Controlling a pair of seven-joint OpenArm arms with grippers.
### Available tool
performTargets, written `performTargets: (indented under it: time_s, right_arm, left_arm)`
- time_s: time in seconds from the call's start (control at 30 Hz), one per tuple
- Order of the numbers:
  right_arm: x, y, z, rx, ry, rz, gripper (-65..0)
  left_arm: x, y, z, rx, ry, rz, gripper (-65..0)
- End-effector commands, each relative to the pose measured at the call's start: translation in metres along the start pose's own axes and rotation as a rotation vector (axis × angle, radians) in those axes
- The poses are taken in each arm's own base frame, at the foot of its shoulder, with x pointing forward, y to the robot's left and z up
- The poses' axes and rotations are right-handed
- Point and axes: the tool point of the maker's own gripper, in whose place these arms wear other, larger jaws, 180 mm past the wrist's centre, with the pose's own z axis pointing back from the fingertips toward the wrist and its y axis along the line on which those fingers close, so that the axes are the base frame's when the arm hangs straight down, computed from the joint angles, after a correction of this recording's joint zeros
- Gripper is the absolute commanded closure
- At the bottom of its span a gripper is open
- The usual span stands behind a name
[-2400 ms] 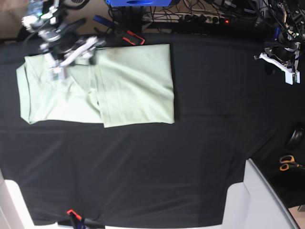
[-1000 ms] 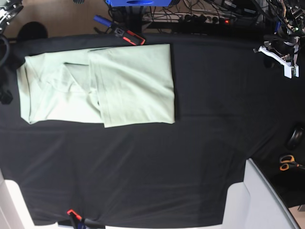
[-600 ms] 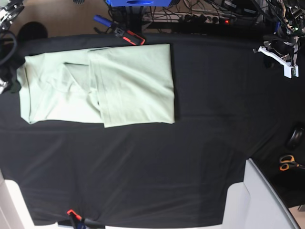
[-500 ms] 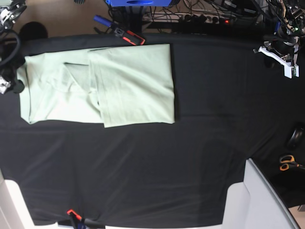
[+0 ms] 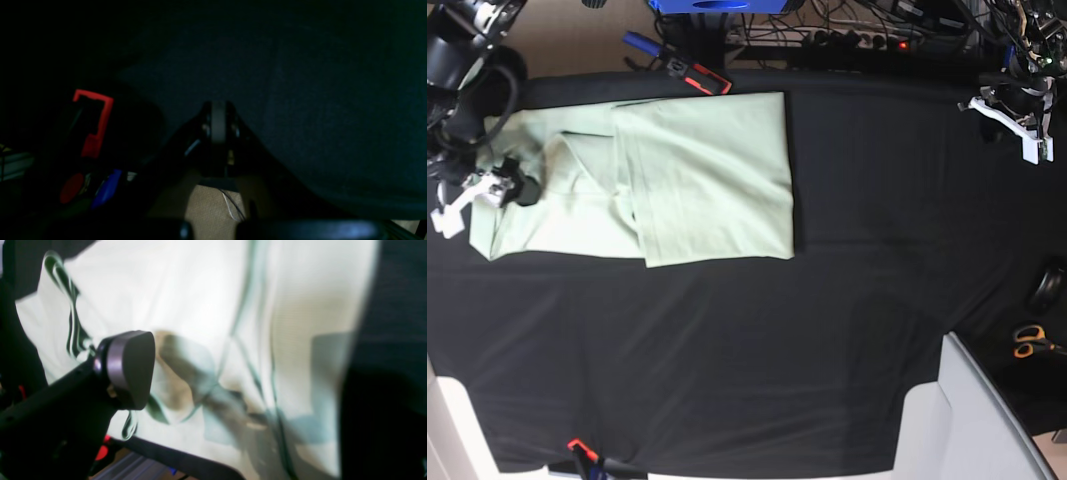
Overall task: Fold the T-shirt properly
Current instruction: 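Grasp the shirt's outer end with the right gripper, then fold the held end with the right gripper over onto the shirt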
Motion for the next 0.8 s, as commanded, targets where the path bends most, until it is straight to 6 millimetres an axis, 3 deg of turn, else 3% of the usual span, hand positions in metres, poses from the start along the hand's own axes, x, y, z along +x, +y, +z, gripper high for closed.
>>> performTargets:
  time_s: [0.0, 0.27, 0.33, 0.6, 0.63, 0.77]
  right_arm:
    - [-0.003, 0.002, 0.001, -0.003, 0.019, 0.018, -53.4]
    - [-0.014, 0.017, -0.01, 0.02, 0.065, 0.062, -51.2]
    - [-0.015, 0.022, -0.013, 0.027, 0.078, 0.081, -44.8]
    - [-0.008, 0.024, -0.015, 0.031, 0.053, 0.098, -2.6]
    - [-0.007, 0.025, -0.015, 0.032, 0.052, 0.098, 0.0]
    - [0.002, 0.015, -0.007, 0.005, 0.039, 0.116, -0.3]
  left_arm:
    - [0.013, 0.005, 0.004, 0.004, -0.04, -0.011, 0.0]
    - [0.014, 0.004, 0.003, 0.003, -0.041, -0.011, 0.0]
    - [0.014, 0.003, 0.003, 0.001, -0.04, -0.011, 0.0]
    - [0.013, 0.005, 0.003, 0.004, -0.038, -0.01, 0.0]
    - [0.013, 0.005, 0.003, 0.004, -0.038, -0.01, 0.0]
    - [0.013, 0.005, 0.003, 0.004, -0.038, -0.01, 0.0]
